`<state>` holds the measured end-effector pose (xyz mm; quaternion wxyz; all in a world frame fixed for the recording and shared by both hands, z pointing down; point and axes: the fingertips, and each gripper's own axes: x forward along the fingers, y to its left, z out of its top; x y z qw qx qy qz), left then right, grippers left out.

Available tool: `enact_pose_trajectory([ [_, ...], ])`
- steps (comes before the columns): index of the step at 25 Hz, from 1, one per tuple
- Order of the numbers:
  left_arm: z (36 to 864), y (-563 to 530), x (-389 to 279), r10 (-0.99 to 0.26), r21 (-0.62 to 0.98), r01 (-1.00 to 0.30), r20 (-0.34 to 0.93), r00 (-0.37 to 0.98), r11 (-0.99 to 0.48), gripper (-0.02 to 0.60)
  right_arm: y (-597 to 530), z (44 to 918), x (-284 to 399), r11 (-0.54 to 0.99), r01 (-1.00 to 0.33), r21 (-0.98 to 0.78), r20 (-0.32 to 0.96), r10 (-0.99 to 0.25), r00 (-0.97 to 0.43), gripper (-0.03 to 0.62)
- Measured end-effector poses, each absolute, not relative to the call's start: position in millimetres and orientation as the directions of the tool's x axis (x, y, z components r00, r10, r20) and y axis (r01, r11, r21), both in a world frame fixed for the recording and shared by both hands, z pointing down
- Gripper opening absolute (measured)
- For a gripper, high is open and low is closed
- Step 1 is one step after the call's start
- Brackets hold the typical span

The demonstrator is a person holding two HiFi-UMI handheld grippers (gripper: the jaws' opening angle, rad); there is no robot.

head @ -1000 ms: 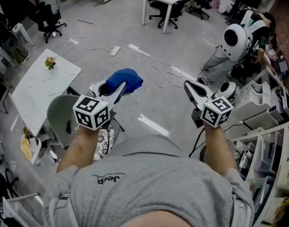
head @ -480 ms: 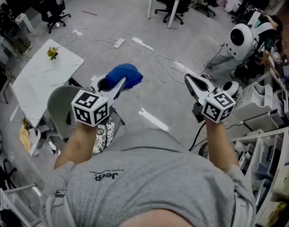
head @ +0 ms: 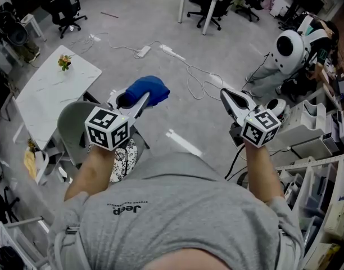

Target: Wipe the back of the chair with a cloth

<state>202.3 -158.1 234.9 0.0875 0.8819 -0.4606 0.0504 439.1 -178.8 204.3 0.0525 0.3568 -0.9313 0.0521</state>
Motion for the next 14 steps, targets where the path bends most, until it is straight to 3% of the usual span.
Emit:
enact_pose_trajectory([
  [14,232.4,-167.3,207.0,-0.798,0.105,-0.815,0.167,0.579,-0.570,0.176,-188.4,204.2,441.6,0.745,-0.665,-0.047,0.138,-0.654,-0.743,0.002],
])
